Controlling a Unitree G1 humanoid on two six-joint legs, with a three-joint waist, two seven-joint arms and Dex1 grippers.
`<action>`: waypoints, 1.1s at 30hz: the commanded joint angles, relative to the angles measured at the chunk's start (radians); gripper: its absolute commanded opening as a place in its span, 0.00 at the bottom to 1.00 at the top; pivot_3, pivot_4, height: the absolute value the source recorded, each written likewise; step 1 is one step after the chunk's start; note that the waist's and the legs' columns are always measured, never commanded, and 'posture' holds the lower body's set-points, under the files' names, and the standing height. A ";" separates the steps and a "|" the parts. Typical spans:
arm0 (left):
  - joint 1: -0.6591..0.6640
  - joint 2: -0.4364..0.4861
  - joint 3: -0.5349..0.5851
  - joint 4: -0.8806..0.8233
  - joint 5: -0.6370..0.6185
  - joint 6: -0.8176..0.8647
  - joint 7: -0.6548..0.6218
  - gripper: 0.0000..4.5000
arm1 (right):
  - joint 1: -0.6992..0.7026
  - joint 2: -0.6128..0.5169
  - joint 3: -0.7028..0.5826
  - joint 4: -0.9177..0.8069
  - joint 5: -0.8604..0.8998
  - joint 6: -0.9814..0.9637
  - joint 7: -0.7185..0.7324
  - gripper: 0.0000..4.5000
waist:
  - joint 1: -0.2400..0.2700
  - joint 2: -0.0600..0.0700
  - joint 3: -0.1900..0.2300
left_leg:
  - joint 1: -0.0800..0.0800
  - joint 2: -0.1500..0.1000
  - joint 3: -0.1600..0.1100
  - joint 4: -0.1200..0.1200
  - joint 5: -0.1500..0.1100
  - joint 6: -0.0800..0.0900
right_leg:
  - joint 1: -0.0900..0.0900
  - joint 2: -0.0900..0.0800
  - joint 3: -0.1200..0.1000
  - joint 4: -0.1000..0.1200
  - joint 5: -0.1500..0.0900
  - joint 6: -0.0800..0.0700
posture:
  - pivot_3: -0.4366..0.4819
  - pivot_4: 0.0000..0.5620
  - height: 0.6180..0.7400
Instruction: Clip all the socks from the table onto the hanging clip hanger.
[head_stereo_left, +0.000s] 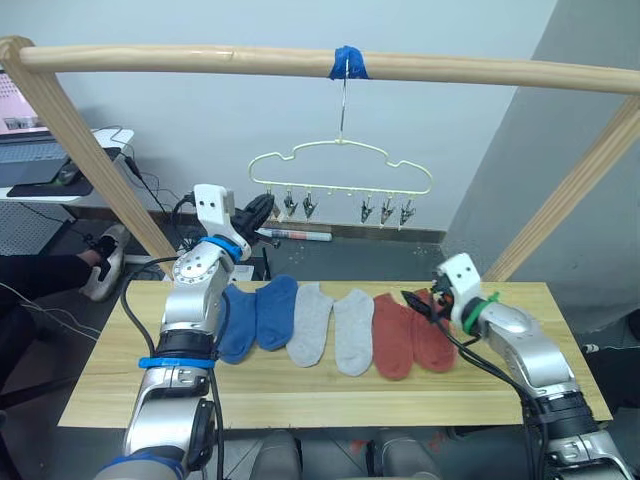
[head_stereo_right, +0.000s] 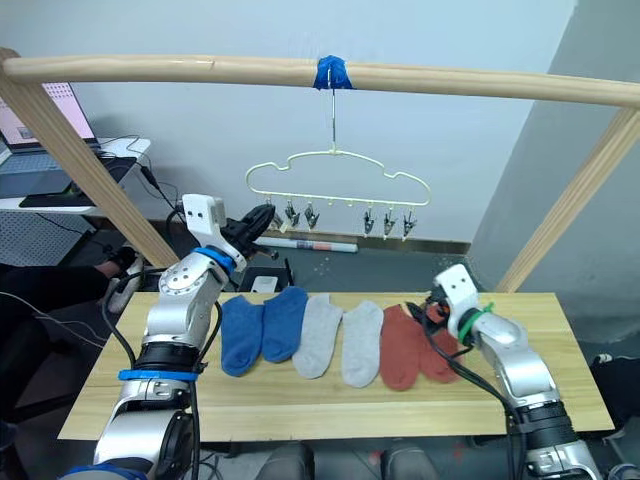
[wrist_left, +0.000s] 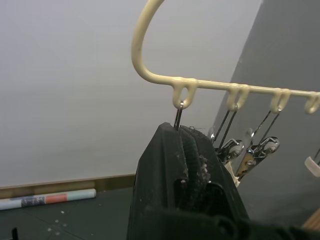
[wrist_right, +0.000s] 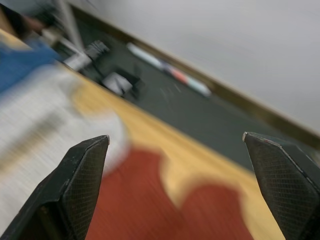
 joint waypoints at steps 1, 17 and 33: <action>0.015 0.034 0.015 -0.093 -0.024 0.059 -0.022 0.00 | -0.068 0.013 -0.010 0.190 -0.049 -0.065 -0.037 1.00 | -0.003 0.001 0.001 | 0.000 0.000 0.000 0.000 0.000 0.000 | 0.000 0.000 0.000 0.000 0.000 0.000 | 0.51 0.27 1.00; 0.069 0.034 0.012 -0.172 -0.023 0.100 -0.007 0.00 | -0.248 0.044 0.060 0.789 -0.214 -0.307 -0.016 0.63 | 0.001 0.003 0.006 | 0.001 0.000 0.002 0.003 0.000 0.000 | 0.002 0.000 0.002 0.000 0.001 0.000 | 0.53 0.26 1.00; 0.073 0.026 0.006 -0.201 -0.092 0.240 -0.050 0.00 | -0.017 0.023 0.007 0.259 -0.130 -0.230 0.090 0.01 | -0.001 0.005 0.007 | 0.001 0.000 0.003 0.006 0.000 0.000 | 0.002 0.000 0.003 0.000 0.001 0.003 | 0.54 0.26 1.00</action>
